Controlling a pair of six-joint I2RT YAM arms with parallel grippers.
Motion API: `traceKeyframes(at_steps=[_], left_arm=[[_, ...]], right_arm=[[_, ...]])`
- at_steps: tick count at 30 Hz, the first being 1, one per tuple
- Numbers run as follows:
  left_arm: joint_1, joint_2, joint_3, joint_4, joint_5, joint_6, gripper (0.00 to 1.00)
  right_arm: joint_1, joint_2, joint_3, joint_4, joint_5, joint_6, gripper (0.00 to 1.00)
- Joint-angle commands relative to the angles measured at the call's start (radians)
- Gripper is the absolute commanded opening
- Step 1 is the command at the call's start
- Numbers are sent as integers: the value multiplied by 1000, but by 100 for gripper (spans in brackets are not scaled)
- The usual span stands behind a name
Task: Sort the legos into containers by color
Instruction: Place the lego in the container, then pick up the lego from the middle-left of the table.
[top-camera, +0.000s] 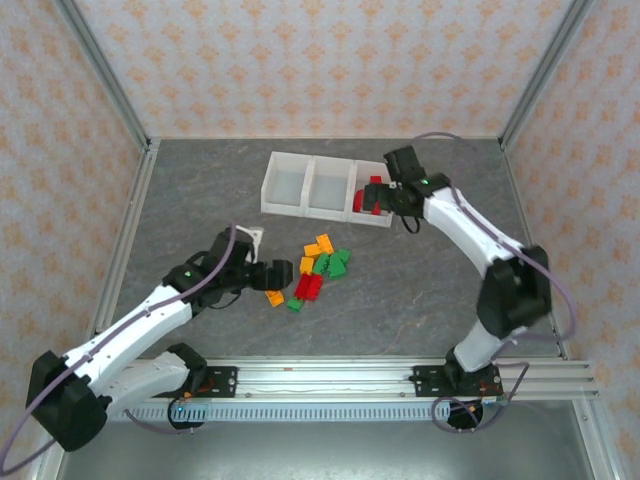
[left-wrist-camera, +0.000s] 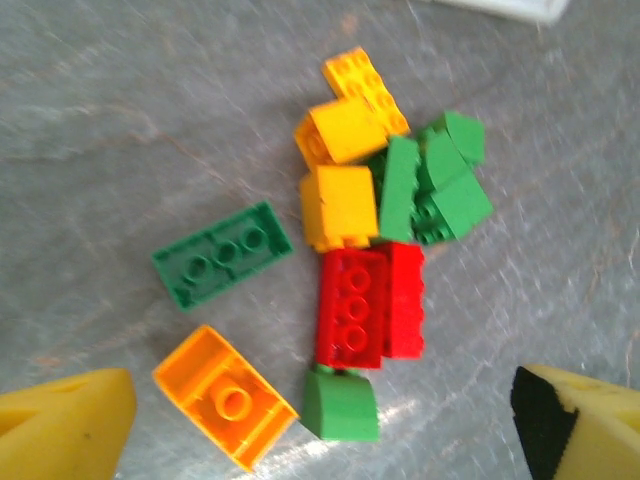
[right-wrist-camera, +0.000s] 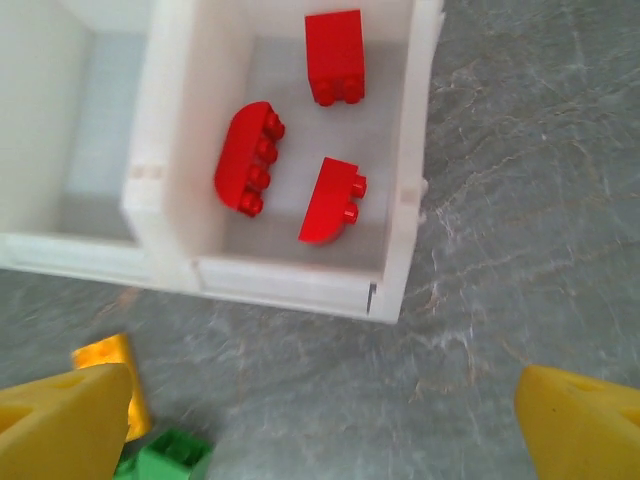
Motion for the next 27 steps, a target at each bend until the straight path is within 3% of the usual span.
traceKeyframes(at_steps=[1, 13, 18, 27], left_arm=[[-63, 69, 60, -47, -58, -61, 91], [-285, 504, 358, -172, -233, -129, 75], [-303, 638, 433, -233, -288, -201, 69], [-307, 688, 440, -197, -288, -236, 58]], right_arm=[[1, -148, -130, 52, -24, 67, 98], [2, -566, -439, 60, -19, 110, 98], [1, -618, -487, 28, -16, 101, 98], [1, -657, -543, 29, -26, 112, 98]])
